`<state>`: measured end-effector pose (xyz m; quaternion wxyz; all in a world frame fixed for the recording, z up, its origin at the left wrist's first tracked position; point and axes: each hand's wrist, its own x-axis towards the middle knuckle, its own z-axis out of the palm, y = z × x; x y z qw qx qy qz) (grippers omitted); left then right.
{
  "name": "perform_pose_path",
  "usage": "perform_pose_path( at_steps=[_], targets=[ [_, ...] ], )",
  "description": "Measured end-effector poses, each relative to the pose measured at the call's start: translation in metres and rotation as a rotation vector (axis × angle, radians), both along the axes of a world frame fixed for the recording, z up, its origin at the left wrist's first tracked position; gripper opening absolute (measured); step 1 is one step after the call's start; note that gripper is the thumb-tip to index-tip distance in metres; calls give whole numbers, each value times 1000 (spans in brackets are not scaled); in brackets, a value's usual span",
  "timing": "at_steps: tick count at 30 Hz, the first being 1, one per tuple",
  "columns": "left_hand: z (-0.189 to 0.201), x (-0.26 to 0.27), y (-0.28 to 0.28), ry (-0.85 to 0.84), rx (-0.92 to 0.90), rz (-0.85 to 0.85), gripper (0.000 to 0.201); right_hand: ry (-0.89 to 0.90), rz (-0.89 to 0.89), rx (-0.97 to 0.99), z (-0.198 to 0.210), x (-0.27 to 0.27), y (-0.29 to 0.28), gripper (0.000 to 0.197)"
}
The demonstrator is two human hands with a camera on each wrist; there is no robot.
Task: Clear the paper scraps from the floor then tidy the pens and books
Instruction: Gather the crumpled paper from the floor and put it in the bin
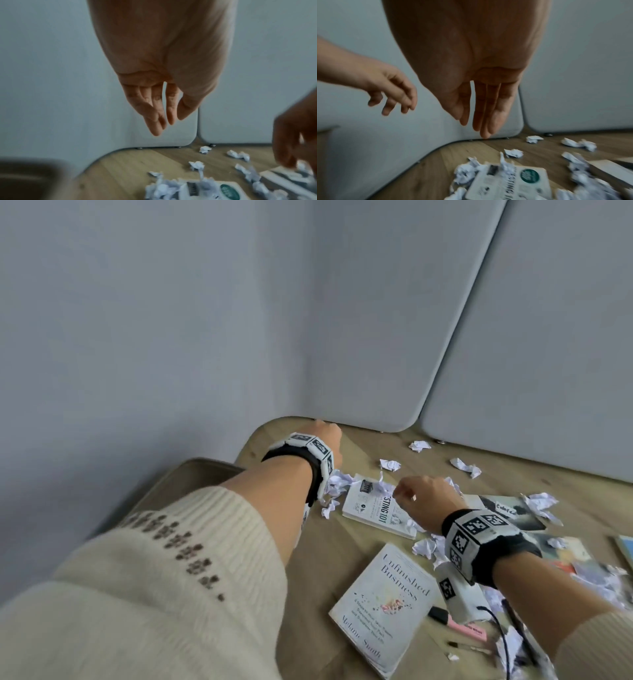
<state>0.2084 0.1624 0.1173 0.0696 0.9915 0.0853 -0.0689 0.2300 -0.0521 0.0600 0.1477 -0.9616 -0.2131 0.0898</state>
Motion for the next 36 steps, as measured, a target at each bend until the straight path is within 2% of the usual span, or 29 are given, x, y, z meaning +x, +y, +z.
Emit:
perform_pose_path(
  at_steps=[3,5,6,8,11,13,15,17,18,20,22,24,26,29,33,36],
  targets=[
    [-33,33,-32,-23,-126,48,22,18,-6,-90,-26,1,-24,19],
    [-82,51,-46,36,-163,77,12,46,-10,-141,-43,4,-41,17],
    [-110,55,-51,76,-188,115,15,63,-14,-159,-53,7,-50,16],
    [-167,59,-54,162,-208,193,40,118,-39,-194,-69,12,-65,14],
    [-217,61,-45,155,-204,295,43,230,-68,-311,-83,28,-73,25],
    [-231,63,-35,95,-190,348,46,285,-64,-354,-86,43,-65,37],
    [-230,72,-23,98,-108,348,76,277,-50,-299,-94,63,-50,48],
    [-233,89,-17,187,-23,286,110,215,-9,-247,-108,85,-29,56],
    [-236,100,-13,209,32,238,122,167,13,-236,-117,97,-18,59],
    [-240,118,-5,146,133,118,132,83,42,-224,-135,119,3,65],
    [-251,131,3,122,164,-42,125,73,48,-255,-156,139,23,64],
    [-267,135,9,153,97,-151,102,76,66,-310,-178,152,36,56],
    [-285,128,12,132,70,-153,81,37,58,-263,-196,158,38,37],
    [-300,117,4,-35,46,-101,66,-3,-15,-169,-204,174,31,17],
    [-310,111,-13,-130,-20,36,49,-103,-177,-187,-196,214,30,17],
    [-318,109,-18,-247,-102,103,45,-159,-175,-280,-204,241,36,35]
  ],
)
